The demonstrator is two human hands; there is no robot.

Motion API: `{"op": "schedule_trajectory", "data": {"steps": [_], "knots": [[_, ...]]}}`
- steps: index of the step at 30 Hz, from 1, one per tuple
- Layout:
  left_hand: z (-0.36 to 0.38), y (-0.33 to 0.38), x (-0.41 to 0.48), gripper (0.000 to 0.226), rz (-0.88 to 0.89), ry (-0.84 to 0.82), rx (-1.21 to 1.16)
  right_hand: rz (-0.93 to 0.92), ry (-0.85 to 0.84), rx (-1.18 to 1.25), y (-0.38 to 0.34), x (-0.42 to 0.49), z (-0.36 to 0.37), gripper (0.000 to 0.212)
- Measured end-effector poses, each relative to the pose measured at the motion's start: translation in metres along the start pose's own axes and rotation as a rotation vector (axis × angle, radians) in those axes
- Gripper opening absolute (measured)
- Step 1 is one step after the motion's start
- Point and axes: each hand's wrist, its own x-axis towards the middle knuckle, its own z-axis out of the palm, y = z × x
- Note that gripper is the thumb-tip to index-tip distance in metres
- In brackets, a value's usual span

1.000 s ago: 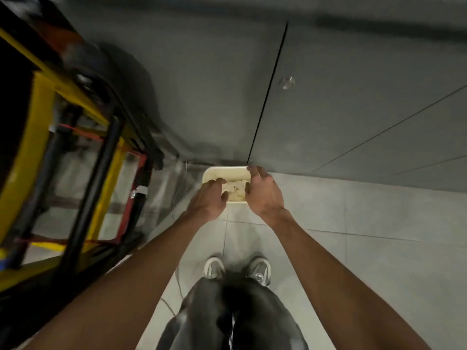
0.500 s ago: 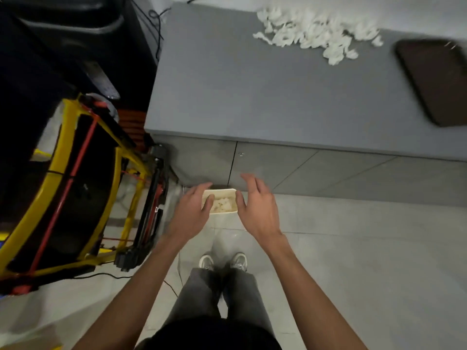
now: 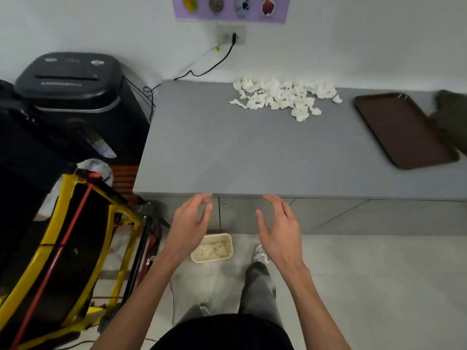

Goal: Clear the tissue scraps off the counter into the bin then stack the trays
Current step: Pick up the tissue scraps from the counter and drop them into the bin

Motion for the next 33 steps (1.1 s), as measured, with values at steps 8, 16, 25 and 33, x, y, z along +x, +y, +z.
{"op": "schedule_trajectory", "data": {"steps": [8, 16, 25, 33], "knots": [[0.078, 0.037, 0.151, 0.023, -0.054, 0.042, -0.037, 0.007, -0.012, -0.001, 0.085, 0.162, -0.012, 0.032], [0.141, 0.083, 0.258, 0.023, -0.077, 0.036, -0.049, 0.028, -0.143, -0.153, 0.152, 0.349, -0.026, 0.038], [0.168, 0.098, 0.303, 0.017, -0.066, -0.027, -0.057, 0.012, -0.340, -0.413, 0.200, 0.472, 0.017, 0.062], [0.176, 0.099, 0.322, 0.017, -0.105, -0.101, -0.063, -0.054, -0.330, -0.297, 0.204, 0.389, 0.029, 0.028]]}}
